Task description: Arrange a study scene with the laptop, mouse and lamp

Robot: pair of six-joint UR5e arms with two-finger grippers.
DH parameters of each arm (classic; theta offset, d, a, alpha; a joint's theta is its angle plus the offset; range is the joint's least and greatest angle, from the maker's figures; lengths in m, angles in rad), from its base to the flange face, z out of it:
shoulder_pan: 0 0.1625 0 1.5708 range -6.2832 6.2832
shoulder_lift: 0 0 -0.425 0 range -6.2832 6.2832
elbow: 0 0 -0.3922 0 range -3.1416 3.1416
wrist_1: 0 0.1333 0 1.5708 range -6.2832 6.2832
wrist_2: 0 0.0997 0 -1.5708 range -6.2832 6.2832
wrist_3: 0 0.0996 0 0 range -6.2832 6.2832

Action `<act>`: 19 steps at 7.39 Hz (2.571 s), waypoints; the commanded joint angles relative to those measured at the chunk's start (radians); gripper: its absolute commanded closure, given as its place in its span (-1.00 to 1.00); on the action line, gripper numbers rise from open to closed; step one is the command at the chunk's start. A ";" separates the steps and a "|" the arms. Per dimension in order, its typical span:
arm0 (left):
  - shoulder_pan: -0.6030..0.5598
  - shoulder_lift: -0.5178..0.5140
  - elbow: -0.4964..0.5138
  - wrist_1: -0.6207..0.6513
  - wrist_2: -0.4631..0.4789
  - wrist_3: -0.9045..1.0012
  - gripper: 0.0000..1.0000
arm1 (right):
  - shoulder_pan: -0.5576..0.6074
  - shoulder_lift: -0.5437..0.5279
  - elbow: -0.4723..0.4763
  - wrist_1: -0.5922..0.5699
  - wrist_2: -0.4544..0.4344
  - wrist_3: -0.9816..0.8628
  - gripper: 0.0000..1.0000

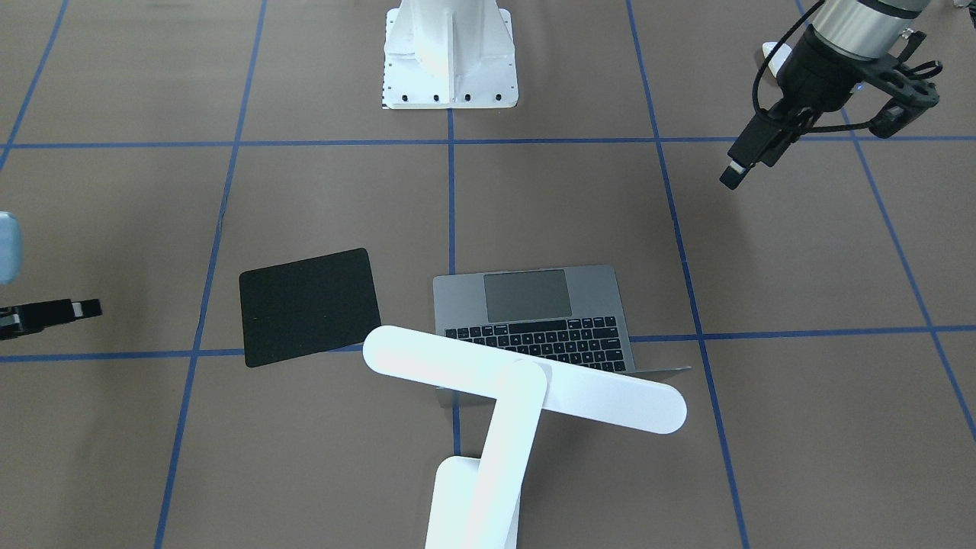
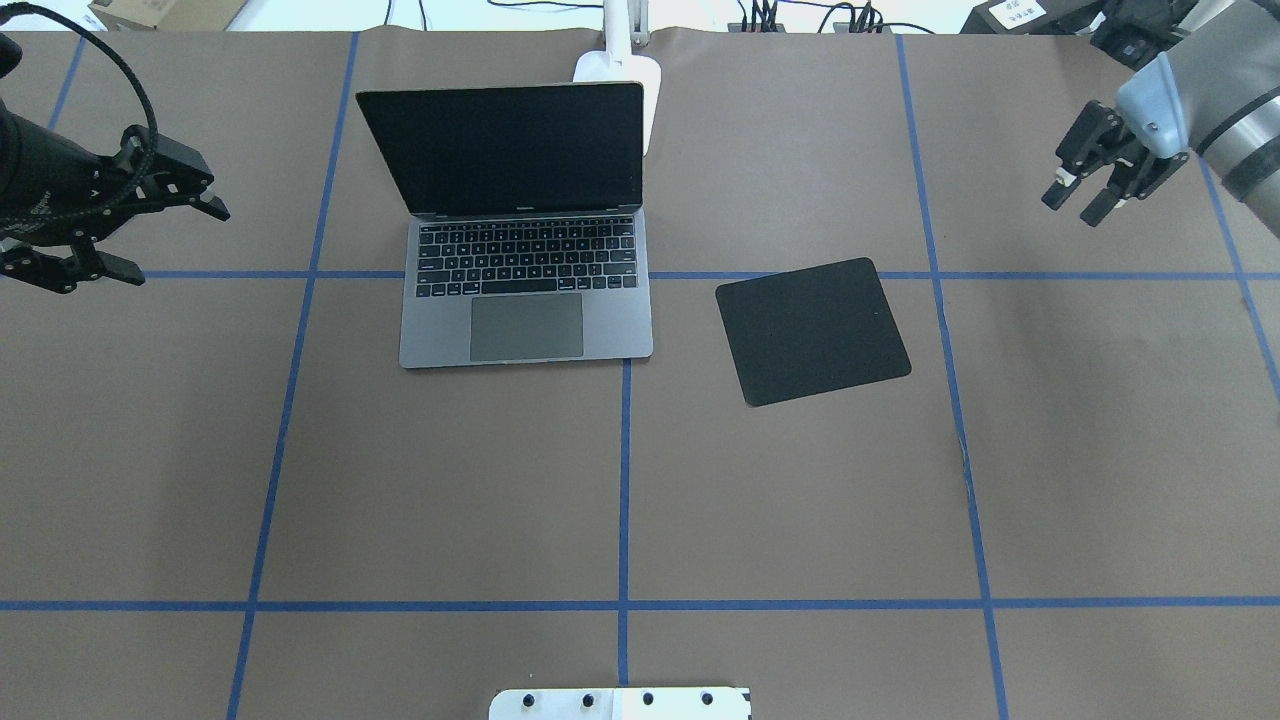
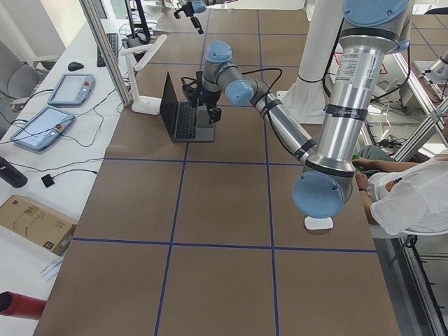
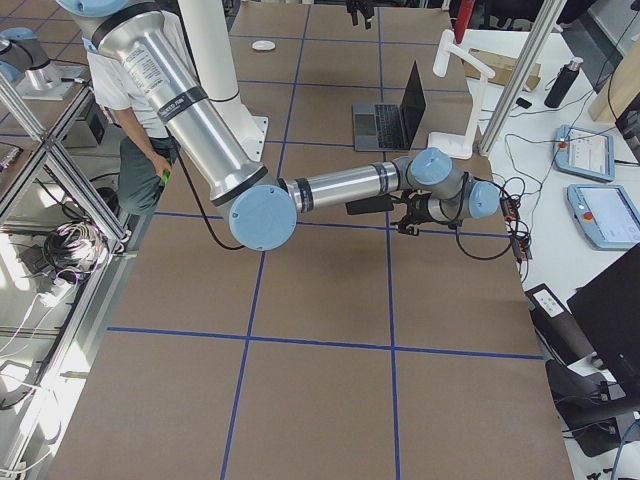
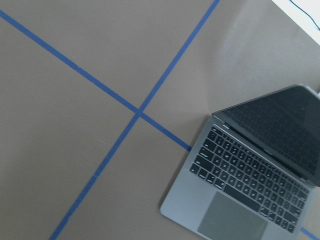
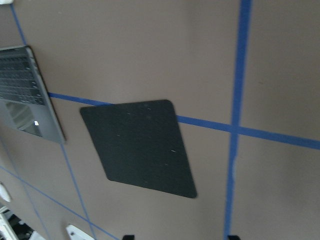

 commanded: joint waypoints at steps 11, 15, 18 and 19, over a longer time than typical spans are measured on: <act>0.312 0.891 0.151 -1.081 0.159 0.331 -0.99 | 0.143 -0.248 0.343 0.367 -0.348 0.043 -0.98; 0.416 0.919 0.234 -1.117 0.211 0.259 -1.00 | 0.143 -0.255 0.388 0.367 -0.346 0.102 -0.98; 0.720 0.948 0.252 -1.200 0.411 0.018 -1.00 | 0.143 -0.253 0.408 0.367 -0.346 0.124 -0.98; 0.737 0.974 0.252 -1.208 0.414 0.010 -1.00 | 0.143 -0.253 0.409 0.367 -0.346 0.126 -0.98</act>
